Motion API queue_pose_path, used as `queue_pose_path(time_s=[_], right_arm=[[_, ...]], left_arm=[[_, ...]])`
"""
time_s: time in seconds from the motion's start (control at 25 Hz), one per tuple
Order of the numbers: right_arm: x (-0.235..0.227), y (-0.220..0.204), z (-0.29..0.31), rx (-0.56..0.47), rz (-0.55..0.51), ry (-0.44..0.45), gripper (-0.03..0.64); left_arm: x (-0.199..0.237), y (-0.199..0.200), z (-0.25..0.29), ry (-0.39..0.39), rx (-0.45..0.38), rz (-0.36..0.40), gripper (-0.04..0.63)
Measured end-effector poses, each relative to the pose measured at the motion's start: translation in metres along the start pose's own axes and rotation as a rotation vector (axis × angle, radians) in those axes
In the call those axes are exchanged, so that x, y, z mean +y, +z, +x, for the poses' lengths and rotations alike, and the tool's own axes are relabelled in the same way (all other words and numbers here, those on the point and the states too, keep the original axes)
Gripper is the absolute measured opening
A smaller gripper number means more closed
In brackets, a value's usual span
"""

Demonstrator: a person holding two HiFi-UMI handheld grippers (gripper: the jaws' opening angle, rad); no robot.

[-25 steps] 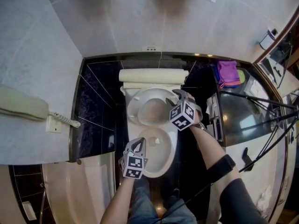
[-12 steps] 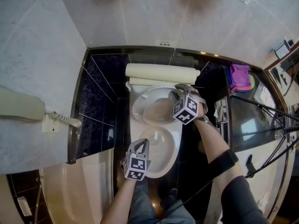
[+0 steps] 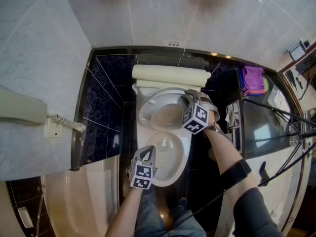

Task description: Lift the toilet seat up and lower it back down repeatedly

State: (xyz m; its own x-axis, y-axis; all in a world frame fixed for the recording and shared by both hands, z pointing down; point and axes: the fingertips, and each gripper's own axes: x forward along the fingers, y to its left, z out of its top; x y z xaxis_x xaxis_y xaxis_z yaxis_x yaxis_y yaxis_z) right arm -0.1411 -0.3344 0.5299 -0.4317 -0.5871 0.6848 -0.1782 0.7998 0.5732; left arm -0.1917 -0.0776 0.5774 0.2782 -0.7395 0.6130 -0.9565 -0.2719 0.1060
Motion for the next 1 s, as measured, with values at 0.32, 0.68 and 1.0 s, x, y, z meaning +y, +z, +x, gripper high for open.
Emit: queue_pose_path(time_s=[0.32,0.68,1.0], right_arm=[[0.027,0.003,-0.037,-0.028,-0.005,0.001,0.114],[0.089,-0.004,-0.099,-0.092,-0.032,0.031,0.103],[0.170,-0.022,-0.146,-0.131,-0.069,0.069,0.104]], left_arm=[[-0.017,-0.001,-0.005,-0.009,0.009,0.011,0.000],[-0.041,-0.014,-0.008,0.011,0.036,-0.009,0.000],[-0.064,-0.035,-0.010,0.047,0.057,-0.059,0.000]])
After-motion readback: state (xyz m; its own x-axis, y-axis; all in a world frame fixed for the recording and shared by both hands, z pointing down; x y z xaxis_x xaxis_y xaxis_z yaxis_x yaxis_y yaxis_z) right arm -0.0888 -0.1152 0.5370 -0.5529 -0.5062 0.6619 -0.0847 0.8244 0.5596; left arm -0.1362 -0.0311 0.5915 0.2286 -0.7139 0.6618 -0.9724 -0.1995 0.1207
